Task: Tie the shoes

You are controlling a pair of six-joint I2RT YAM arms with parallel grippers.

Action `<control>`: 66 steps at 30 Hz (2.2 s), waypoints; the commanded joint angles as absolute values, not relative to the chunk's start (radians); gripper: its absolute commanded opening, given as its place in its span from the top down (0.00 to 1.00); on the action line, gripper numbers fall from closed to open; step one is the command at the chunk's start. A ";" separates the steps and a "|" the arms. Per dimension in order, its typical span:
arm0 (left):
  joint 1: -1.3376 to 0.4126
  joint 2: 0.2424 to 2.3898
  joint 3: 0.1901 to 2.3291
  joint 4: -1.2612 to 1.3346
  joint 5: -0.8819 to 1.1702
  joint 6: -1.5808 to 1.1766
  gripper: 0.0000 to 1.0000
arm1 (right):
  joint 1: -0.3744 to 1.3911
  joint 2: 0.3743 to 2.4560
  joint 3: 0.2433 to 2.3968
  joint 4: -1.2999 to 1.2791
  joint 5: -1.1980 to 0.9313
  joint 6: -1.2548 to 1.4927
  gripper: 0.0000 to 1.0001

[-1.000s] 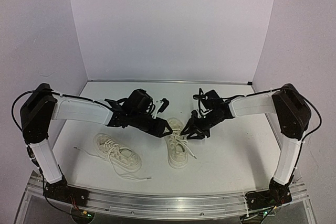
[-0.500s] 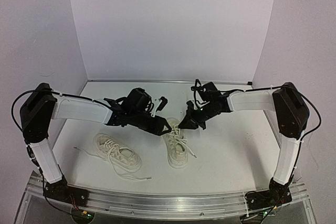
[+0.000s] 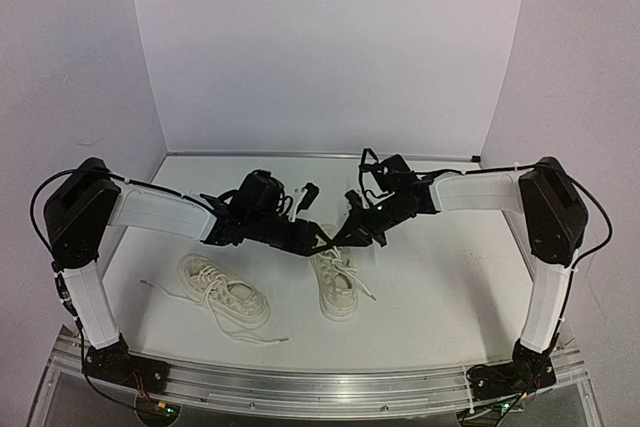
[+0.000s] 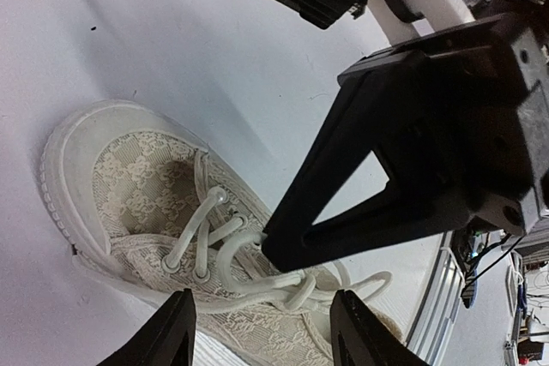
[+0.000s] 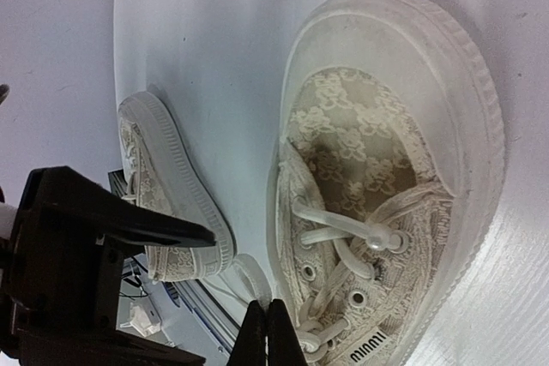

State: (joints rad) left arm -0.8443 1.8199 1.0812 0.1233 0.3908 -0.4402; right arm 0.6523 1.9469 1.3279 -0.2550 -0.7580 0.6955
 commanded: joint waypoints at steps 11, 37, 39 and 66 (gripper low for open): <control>-0.836 1.934 1.067 0.390 0.520 -0.480 0.45 | 0.669 1.953 1.373 -0.247 -0.793 0.689 0.98; -0.836 1.963 1.030 0.482 0.524 -0.534 0.95 | 0.600 1.749 1.181 -0.271 -0.803 0.677 0.55; -0.836 1.965 1.039 0.477 0.525 -0.533 0.96 | 0.604 1.740 1.162 -0.298 -0.800 0.646 0.55; -0.826 1.965 1.078 0.420 0.514 -0.531 1.00 | 0.664 1.818 1.224 -0.469 -0.802 0.485 1.00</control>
